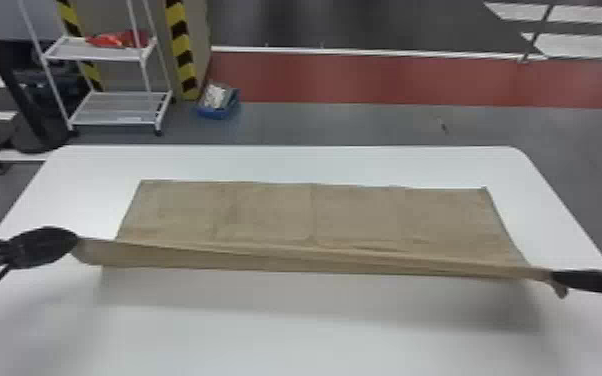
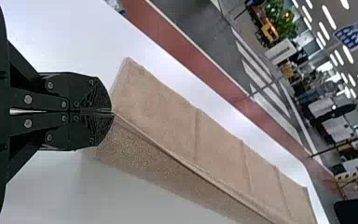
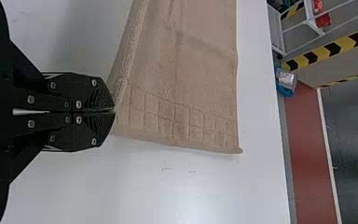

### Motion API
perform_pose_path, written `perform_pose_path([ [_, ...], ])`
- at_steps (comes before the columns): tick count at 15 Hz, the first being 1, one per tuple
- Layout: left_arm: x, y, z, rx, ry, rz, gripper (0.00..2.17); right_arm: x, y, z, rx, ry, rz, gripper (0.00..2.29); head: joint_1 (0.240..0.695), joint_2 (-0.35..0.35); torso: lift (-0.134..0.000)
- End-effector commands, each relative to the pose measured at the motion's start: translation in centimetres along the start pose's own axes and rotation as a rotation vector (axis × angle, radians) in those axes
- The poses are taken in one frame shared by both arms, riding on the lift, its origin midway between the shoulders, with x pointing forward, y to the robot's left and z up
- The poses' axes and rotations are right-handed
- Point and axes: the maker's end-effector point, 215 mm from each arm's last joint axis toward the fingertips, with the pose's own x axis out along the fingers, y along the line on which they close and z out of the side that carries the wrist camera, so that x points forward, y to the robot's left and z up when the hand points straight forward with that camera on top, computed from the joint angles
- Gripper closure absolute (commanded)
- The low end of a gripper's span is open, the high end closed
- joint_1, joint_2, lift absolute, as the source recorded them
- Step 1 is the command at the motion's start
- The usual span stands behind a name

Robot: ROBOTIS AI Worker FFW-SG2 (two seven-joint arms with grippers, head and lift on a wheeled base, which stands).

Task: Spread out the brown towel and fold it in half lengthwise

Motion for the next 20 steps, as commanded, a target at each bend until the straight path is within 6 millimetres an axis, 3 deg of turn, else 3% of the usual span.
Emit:
perform_pose_path([
  [1, -2.4, -1.2, -1.2, 0.038, 0.046, -0.051, 1.41, -1.6, -0.1, -0.4, 0.006, -0.024, 0.017, 1.52, 0.695, -0.041, -0.124],
  [3, -2.6, -1.9, -1.7, 0.059, 0.080, -0.103, 1.41, -2.0, -0.2, 0.6, -0.012, -0.049, 0.019, 1.52, 0.695, -0.034, -0.124],
  [4, -2.3, -2.0, -1.4, 0.076, 0.087, -0.130, 1.41, -1.9, 0.0, 2.1, -0.022, -0.071, 0.022, 1.52, 0.695, -0.031, -0.124],
  [7, -0.1, -1.1, 0.1, 0.120, 0.111, -0.174, 1.41, -0.5, 0.7, 5.0, -0.036, -0.084, 0.038, 1.52, 0.695, -0.036, -0.124],
  [9, 1.1, -1.1, 1.1, 0.125, 0.106, -0.206, 1.41, 0.7, 2.3, 4.6, -0.047, -0.061, 0.068, 1.52, 0.695, -0.040, -0.124],
  [10, 1.4, -1.3, 1.2, 0.129, 0.106, -0.214, 1.41, 1.1, 3.7, 4.4, -0.068, -0.053, 0.095, 1.23, 0.695, -0.037, -0.124],
  [12, 1.5, -1.3, 1.3, 0.127, 0.103, -0.214, 1.41, 1.5, 9.4, 3.5, -0.091, -0.004, 0.207, 0.42, 0.695, -0.021, -0.124],
  [13, 1.5, -1.4, 1.2, 0.127, 0.104, -0.216, 1.41, 1.4, 12.6, 2.1, -0.035, 0.054, 0.260, 0.29, 0.695, -0.001, -0.124],
  [14, 1.4, -1.6, 1.1, 0.126, 0.108, -0.219, 1.41, 1.0, 15.2, 1.6, -0.017, 0.082, 0.292, 0.29, 0.695, 0.022, -0.124],
  [16, 1.3, -1.6, 1.0, 0.124, 0.109, -0.219, 1.41, 0.8, 20.7, 4.1, -0.164, 0.054, 0.359, 0.29, 0.695, 0.106, -0.124],
  [20, 1.3, -1.9, 1.1, 0.111, 0.111, -0.221, 1.41, 3.0, 26.0, 3.4, -0.291, 0.102, 0.389, 0.30, 0.695, 0.201, -0.124],
])
